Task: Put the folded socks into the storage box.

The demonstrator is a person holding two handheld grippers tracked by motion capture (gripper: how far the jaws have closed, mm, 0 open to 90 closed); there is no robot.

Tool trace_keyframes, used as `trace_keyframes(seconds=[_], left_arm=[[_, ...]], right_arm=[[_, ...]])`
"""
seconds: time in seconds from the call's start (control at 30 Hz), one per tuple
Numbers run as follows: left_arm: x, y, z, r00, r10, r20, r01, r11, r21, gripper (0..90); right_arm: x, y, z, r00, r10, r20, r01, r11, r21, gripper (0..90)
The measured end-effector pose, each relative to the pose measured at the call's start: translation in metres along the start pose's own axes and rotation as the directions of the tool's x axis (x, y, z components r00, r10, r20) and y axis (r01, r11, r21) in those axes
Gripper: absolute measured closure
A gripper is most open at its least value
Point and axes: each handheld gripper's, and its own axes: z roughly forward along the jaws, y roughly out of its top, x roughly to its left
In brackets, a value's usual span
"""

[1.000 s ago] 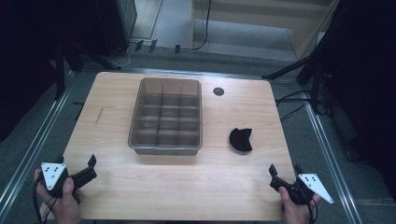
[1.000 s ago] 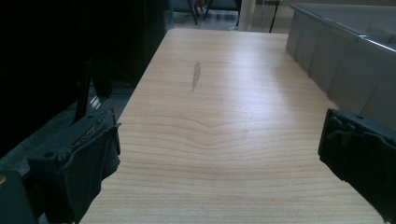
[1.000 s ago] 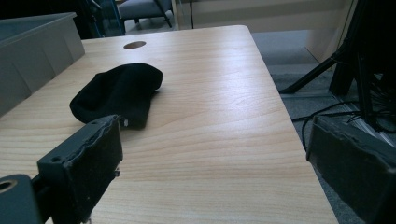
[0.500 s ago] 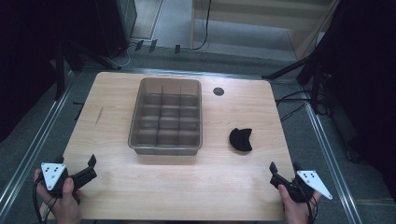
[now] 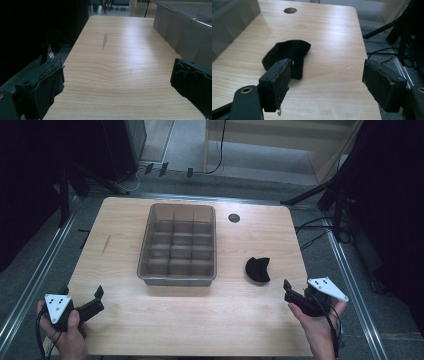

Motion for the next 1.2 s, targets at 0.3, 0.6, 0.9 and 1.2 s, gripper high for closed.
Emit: trace_keyframes(seconds=[0.3, 0.6, 0.9, 1.2], left_arm=[[-0.001, 0.000, 0.000, 1.0000, 0.002, 0.001, -0.002, 1.0000, 0.001, 0.0], [-0.001, 0.000, 0.000, 1.0000, 0.004, 0.000, -0.004, 1.0000, 0.000, 0.0], [-0.002, 0.000, 0.001, 0.9999, 0.015, 0.000, -0.015, 0.9999, 0.003, 0.0], [-0.002, 0.000, 0.001, 0.9999, 0.017, 0.002, -0.017, 0.9999, 0.003, 0.0]], right_arm=[[0.012, 0.050, 0.018, 0.9979, -0.065, 0.006, 0.064, 0.992, 0.109, 25.6], [0.020, 0.077, 0.041, 0.9954, -0.095, -0.013, 0.096, 0.963, 0.253, 32.9], [0.029, 0.093, 0.069, 0.9975, -0.035, -0.062, 0.058, 0.902, 0.428, 40.7], [0.038, 0.108, 0.088, 0.9982, 0.025, -0.054, 0.008, 0.843, 0.538, 45.7]])
